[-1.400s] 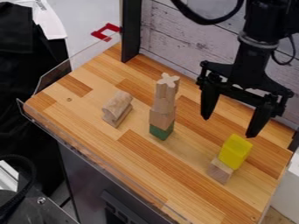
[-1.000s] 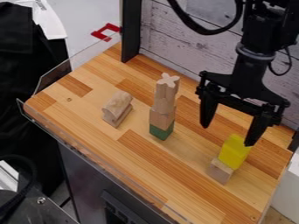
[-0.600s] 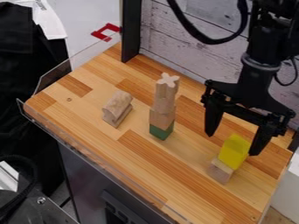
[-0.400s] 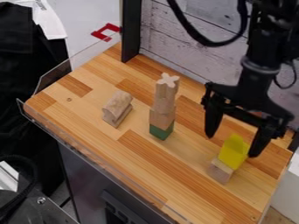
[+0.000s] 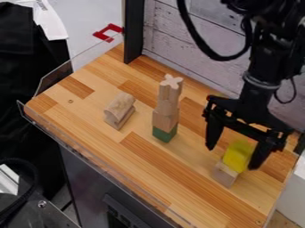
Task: Put the yellow cube on top of the plus
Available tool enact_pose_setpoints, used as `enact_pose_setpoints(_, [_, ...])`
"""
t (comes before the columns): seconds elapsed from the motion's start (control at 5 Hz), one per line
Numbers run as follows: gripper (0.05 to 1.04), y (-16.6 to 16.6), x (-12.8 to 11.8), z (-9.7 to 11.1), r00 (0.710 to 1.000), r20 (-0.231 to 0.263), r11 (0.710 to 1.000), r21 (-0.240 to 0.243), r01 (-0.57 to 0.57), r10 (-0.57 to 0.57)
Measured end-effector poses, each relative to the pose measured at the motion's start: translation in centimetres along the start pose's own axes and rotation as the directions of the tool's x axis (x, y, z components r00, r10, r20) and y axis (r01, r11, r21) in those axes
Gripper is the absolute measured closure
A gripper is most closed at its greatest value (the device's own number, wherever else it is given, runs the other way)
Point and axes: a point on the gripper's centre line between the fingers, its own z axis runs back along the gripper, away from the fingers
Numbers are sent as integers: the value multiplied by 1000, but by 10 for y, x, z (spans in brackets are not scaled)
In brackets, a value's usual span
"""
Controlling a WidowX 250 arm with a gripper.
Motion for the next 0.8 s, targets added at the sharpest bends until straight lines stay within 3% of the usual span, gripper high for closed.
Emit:
enact_pose_setpoints(0.2, [121,0,0,-3,1000,-9,1000,6,-3,4])
enact_pose_setpoints(0.4, [400,-2,1,-3,1000,-5,1000,-4,-14,14])
enact_pose_setpoints(0.6, [552,-3,1,-2,1000,-1,1000,-11,-22,22])
enact_pose_setpoints(0.8, [552,-2,1,7,999,22,999,-18,-30,30])
